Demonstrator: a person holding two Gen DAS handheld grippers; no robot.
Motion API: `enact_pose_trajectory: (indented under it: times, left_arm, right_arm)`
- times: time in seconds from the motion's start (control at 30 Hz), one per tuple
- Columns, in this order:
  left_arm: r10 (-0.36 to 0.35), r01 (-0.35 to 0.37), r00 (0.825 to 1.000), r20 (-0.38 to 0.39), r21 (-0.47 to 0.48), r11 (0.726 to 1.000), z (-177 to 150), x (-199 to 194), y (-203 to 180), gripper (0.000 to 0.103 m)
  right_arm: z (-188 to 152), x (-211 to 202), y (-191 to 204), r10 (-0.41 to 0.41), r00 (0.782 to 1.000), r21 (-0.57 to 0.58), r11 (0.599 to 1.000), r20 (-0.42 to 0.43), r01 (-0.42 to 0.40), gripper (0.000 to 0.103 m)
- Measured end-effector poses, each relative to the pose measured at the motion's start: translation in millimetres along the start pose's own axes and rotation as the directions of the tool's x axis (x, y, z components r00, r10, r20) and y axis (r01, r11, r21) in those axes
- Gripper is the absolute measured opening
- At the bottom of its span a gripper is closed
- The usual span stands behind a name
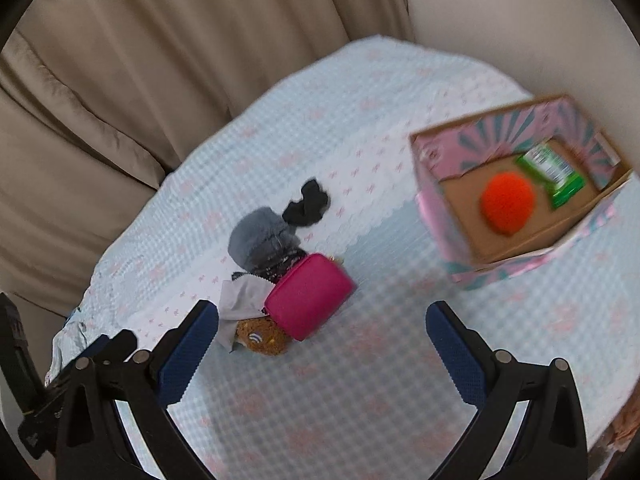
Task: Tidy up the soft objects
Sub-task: 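Grasp the grey cloth with the left tool while the right tool grasps the magenta pouch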
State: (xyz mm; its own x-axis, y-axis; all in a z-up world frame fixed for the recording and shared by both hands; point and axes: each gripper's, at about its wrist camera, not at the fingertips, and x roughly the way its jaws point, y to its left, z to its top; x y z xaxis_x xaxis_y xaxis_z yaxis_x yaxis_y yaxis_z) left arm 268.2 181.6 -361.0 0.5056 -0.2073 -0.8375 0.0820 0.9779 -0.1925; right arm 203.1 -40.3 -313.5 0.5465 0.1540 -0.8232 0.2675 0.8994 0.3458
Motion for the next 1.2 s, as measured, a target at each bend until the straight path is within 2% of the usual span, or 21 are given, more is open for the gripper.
enact_pose_trajectory:
  times: [0.2, 0.37, 0.5, 0.63, 0.67, 0.73, 0.83, 0.87, 0.9, 0.97, 1.2]
  left_arm:
    - [-0.034, 0.025, 0.995, -0.098, -0.092, 0.995, -5, 87, 22, 0.102]
    - [-0.044, 0.025, 0.988, -0.146, -0.128, 0.991, -13, 138, 30, 0.100]
    - [-0.075, 0.052, 0.985, -0.158, -0.144, 0.988, -17, 157, 30, 0.094]
    - [-0.075, 0.059, 0.983, -0.165, -0.100, 0.993, -20, 168, 20, 0.090]
    - [-0.067, 0.054, 0.984, -0.163, -0.082, 0.995, -19, 169, 17, 0.086]
    - [-0.049, 0.040, 0.985, -0.165, -0.059, 0.997, -17, 171, 12, 0.079]
    - [-0.047, 0.038, 0.984, -0.169, -0.057, 0.998, -9, 173, 12, 0.060]
    - [-0.045, 0.036, 0.984, -0.171, -0.058, 0.998, -6, 173, 14, 0.040]
    - [-0.028, 0.018, 0.983, -0.181, -0.056, 0.998, -3, 175, 15, 0.029]
    - [-0.042, 0.028, 0.981, -0.189, -0.078, 0.997, -1, 177, 20, 0.025]
    - [-0.069, 0.049, 0.984, -0.161, -0.128, 0.991, -2, 164, 33, 0.017]
  right_arm:
    - [-4, 76, -9, 0.015, 0.997, 0.075, 0.997, -0.076, -0.009, 0.103]
    - [-14, 132, -17, 0.035, 0.989, 0.150, 0.989, -0.141, -0.013, 0.103]
    - [-19, 158, -14, 0.050, 0.985, 0.165, 0.986, -0.166, -0.023, 0.103]
    - [-20, 176, -8, 0.079, 0.981, 0.176, 0.983, -0.176, -0.048, 0.102]
    - [-20, 178, -8, 0.092, 0.980, 0.184, 0.981, -0.177, -0.059, 0.096]
    - [-19, 183, -8, 0.119, 0.976, 0.207, 0.975, -0.180, -0.081, 0.092]
    - [-16, 187, -2, 0.113, 0.978, 0.208, 0.975, -0.175, -0.075, 0.087]
    - [-15, 188, -1, 0.104, 0.979, 0.209, 0.976, -0.174, -0.067, 0.086]
    - [-13, 190, 0, 0.097, 0.980, 0.209, 0.976, -0.175, -0.060, 0.085]
    - [-11, 191, 1, 0.078, 0.981, 0.200, 0.979, -0.176, -0.042, 0.076]
    - [-9, 186, 7, 0.062, 0.981, 0.150, 0.988, -0.181, -0.035, 0.059]
